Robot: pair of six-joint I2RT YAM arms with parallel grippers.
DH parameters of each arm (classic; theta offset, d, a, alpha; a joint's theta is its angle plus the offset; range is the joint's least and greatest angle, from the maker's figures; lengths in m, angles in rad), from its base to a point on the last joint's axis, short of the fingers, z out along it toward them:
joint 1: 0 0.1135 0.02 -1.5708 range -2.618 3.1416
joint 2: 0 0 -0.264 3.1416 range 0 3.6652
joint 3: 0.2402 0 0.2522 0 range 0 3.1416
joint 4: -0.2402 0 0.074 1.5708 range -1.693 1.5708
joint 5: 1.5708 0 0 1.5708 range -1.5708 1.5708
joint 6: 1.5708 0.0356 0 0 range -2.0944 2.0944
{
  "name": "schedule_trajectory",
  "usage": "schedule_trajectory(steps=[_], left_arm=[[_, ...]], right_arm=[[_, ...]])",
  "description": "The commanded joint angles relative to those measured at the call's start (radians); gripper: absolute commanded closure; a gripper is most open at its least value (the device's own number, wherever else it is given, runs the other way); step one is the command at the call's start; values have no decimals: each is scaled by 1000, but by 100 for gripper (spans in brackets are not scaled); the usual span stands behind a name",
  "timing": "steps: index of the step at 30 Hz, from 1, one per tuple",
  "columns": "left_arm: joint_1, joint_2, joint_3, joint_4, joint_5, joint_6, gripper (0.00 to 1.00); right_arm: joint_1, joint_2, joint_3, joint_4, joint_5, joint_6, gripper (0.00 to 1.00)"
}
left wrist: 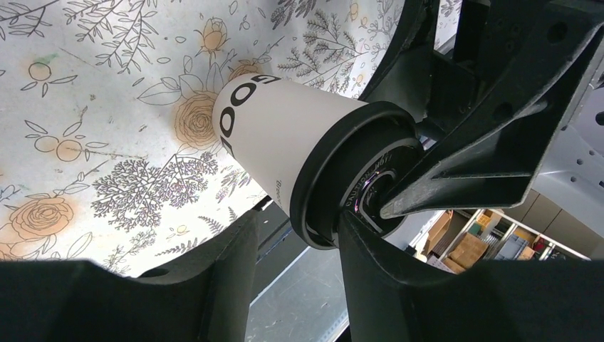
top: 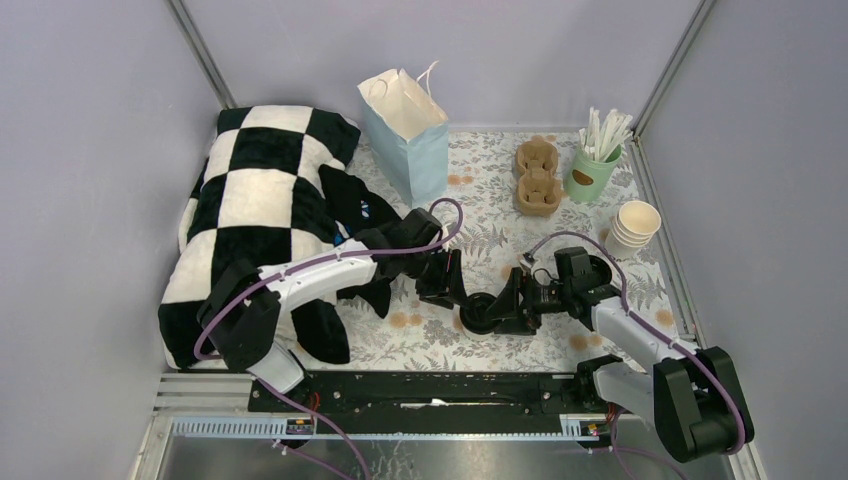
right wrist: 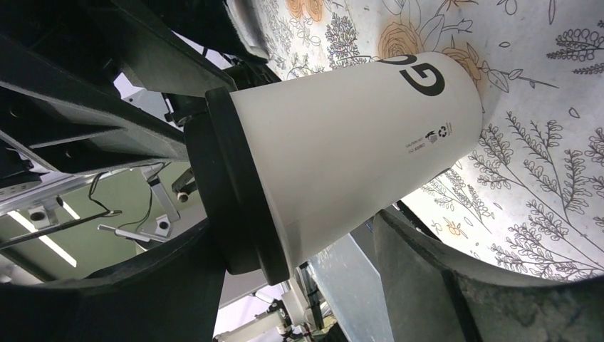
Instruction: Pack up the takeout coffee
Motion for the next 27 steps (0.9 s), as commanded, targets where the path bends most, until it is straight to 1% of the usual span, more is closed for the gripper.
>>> schedule_trajectory(steps=[1, 3, 6, 7, 9, 10, 12, 14, 16, 19, 22, 24, 27], left_arm=[[-1, 13, -46, -31, -68, 27, 53], [0, 13, -40, -29, -68, 28, 53], [-1, 12, -38, -30, -70, 33, 54], [-1, 11, -37, -32, -72, 36, 54], [-2, 2, -40, -32, -79, 37, 54], [-1, -4, -40, -32, -80, 38, 54], [-1, -12, -41, -32, -81, 38, 54], [-1, -19, -42, -32, -82, 39, 54], [0, -24, -42, -33, -83, 42, 53], [5, -35, -40, -39, -84, 43, 51], [19, -49, -50, -36, -86, 40, 48], [32, -60, -59, -31, -85, 39, 47], [53, -79, -70, -25, -75, 36, 42]], right_arm=[[10, 32, -44, -9, 160, -23, 26], [7, 17, -37, 8, 166, -1, 26], [6, -9, -78, 112, 167, 41, 27], [5, -4, -97, 179, 164, 53, 27], [5, 29, -129, 294, 150, 83, 28], [5, 56, -132, 339, 146, 93, 30], [7, 107, -114, 407, 132, 89, 34], [7, 142, -93, 465, 116, 87, 34], [7, 166, -52, 443, 112, 49, 35], [7, 163, 33, 278, 139, -40, 34], [7, 165, 100, 123, 156, -107, 27], [7, 172, 123, 82, 144, -116, 22], [8, 159, 140, 48, 139, -112, 16]])
